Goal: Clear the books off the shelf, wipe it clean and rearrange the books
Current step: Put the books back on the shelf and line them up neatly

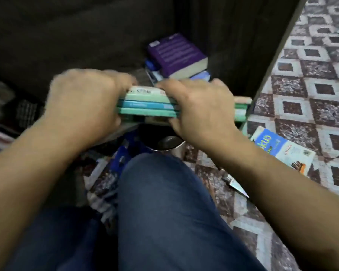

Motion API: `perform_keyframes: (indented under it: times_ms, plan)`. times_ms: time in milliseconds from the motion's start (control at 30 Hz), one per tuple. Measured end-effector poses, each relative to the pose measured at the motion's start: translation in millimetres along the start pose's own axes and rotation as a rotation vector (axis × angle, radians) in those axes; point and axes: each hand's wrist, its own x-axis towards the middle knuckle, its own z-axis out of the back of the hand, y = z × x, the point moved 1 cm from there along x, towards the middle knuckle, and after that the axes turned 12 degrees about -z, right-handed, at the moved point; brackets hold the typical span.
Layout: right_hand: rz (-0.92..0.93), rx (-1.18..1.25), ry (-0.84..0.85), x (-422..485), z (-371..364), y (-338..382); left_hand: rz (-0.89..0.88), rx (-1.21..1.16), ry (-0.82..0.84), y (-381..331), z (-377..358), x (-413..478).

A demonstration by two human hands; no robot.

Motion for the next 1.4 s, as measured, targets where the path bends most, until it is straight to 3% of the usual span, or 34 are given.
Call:
perform_keyframes:
  times_ms: [133,200,333,467,500,667,867,1000,1067,1133,1233,1400]
  plan:
    - [0.219,0.083,-0.280,60,-37,68,0.258,0.063,-0.197,64,-18,-44]
    - [0.277,0.099,-0.339,74,-64,90,0.353,0.147,-0.240,78,-39,-60]
    - [0.356,0.036,-0.122,69,-127,96,0.408,0.073,-0.092,90,-103,-74]
    - [0.260,-0.136,0.539,46,-168,55,0.407,-0.074,0.150,85,-163,-81]
    - [0.205,-0.106,0.613,41,-172,43,0.378,-0.090,0.151,82,-172,-83]
    - [0.077,0.003,0.563,47,-193,24,0.296,-0.055,0.072,101,-196,-75]
    - [0.023,0.021,0.561,65,-222,20,0.346,-0.028,0.199,121,-218,-50]
    - [0.059,0.075,0.582,51,-221,8,0.374,-0.038,0.461,107,-202,-35]
    - [0.134,0.143,0.470,32,-211,-7,0.374,0.091,0.620,91,-186,-23]
    - [0.188,0.224,0.308,1,-200,-38,0.324,0.148,0.591,63,-165,1]
    - [0.097,0.182,0.302,-68,-179,-98,0.061,-0.021,0.288,-1,-126,53]
    - [-0.498,0.012,0.898,-193,-150,-196,-0.683,-0.088,0.107,-133,-110,123]
